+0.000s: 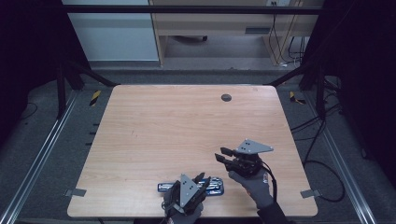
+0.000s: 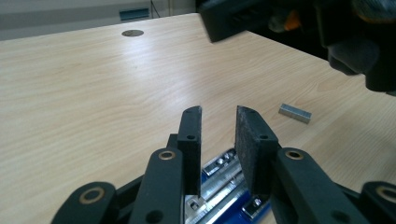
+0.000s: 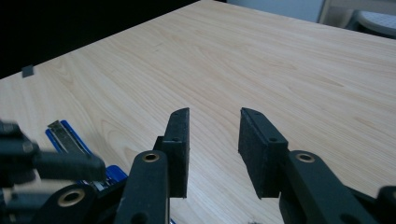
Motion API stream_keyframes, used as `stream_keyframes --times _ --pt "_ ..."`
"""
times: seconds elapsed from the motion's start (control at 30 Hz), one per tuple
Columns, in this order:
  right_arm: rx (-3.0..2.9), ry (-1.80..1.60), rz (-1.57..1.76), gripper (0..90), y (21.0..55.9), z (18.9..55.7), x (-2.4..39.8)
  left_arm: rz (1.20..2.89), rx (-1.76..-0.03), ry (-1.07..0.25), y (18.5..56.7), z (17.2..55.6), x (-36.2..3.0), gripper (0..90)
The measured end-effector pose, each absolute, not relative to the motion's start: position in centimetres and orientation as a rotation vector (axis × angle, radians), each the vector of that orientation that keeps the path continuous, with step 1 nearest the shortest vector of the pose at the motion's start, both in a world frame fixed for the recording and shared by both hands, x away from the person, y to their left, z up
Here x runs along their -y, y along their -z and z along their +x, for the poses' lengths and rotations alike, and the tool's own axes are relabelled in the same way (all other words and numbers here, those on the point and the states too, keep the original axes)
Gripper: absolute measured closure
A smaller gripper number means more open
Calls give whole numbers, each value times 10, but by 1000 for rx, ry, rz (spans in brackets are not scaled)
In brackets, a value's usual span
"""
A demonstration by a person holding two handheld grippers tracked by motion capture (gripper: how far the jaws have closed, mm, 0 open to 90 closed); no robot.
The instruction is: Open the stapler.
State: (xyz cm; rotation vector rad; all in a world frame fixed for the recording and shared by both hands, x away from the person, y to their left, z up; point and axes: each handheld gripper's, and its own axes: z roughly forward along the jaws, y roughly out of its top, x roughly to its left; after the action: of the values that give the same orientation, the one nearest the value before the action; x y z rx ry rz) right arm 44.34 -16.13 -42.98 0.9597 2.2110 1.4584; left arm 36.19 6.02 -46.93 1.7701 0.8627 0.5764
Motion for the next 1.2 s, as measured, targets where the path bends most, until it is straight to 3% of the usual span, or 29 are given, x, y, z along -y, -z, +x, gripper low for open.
stream_keyframes --times 0.67,1.2 --pt "-2168 -1249 1156 597 428 439 220 1918 -805 -630 413 419 -110 644" --pt "-2181 -1115 1266 611 433 427 240 1920 -925 -647 427 421 -179 615"
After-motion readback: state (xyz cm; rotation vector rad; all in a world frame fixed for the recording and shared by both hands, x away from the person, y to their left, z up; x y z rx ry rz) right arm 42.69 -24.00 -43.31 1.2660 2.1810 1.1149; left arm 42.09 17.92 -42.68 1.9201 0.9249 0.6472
